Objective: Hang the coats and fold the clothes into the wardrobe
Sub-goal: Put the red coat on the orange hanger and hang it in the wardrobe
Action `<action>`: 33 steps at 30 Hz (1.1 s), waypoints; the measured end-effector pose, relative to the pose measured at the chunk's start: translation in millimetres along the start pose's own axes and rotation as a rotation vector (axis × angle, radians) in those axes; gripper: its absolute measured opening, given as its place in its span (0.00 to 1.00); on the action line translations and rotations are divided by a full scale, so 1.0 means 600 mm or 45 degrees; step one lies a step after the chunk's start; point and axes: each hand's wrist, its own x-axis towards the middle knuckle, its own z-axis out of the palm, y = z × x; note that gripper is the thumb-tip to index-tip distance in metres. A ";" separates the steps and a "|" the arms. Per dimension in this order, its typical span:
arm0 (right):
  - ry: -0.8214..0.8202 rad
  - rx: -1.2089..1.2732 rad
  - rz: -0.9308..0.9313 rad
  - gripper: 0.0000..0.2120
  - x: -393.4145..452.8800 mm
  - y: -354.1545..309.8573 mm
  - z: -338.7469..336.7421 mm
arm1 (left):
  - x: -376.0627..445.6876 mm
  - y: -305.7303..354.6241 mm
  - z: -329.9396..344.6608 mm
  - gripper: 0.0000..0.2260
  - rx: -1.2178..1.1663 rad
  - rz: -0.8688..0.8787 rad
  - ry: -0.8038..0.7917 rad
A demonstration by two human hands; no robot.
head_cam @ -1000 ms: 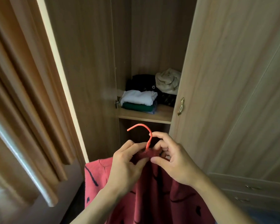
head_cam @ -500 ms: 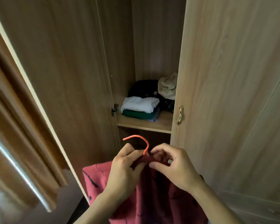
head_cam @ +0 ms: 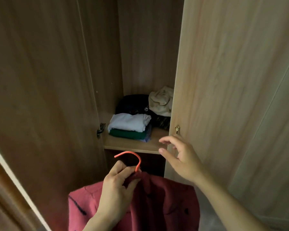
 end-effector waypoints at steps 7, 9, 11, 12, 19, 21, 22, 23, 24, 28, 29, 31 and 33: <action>-0.040 -0.516 -0.091 0.20 0.119 0.034 0.027 | 0.057 -0.072 0.003 0.14 -0.032 0.092 -0.098; -0.049 -0.628 -0.088 0.21 0.140 0.051 0.027 | 0.069 -0.080 0.008 0.11 -0.067 0.122 -0.150; -0.065 -0.738 -0.086 0.23 0.161 0.067 0.027 | 0.083 -0.094 0.013 0.11 -0.088 0.135 -0.213; -0.075 -0.802 -0.082 0.24 0.171 0.078 0.028 | 0.092 -0.101 0.015 0.12 -0.085 0.126 -0.240; -0.281 -1.333 -0.151 0.30 0.227 0.166 0.057 | 0.147 -0.127 0.055 0.11 -0.030 0.124 -0.355; -0.365 -1.432 -0.109 0.32 0.243 0.181 0.057 | 0.166 -0.129 0.068 0.08 0.010 0.133 -0.366; -0.395 -1.476 -0.073 0.33 0.253 0.188 0.055 | 0.177 -0.128 0.073 0.07 0.025 0.135 -0.370; -0.420 -1.531 -0.040 0.34 0.262 0.193 0.052 | 0.187 -0.127 0.078 0.06 0.034 0.135 -0.373; -0.442 -1.602 -0.017 0.34 0.268 0.198 0.051 | 0.196 -0.125 0.082 0.06 0.039 0.138 -0.371; -0.562 -1.865 0.063 0.32 0.280 0.205 0.058 | 0.220 -0.123 0.090 0.09 0.026 0.141 -0.348; -0.565 -1.889 0.077 0.29 0.280 0.206 0.062 | 0.223 -0.122 0.091 0.10 0.019 0.141 -0.346; -0.538 -1.888 0.095 0.23 0.279 0.203 0.064 | 0.230 -0.122 0.091 0.11 0.005 0.151 -0.338; -0.419 -1.773 0.116 0.18 0.277 0.204 0.064 | 0.234 -0.121 0.088 0.11 -0.010 0.155 -0.328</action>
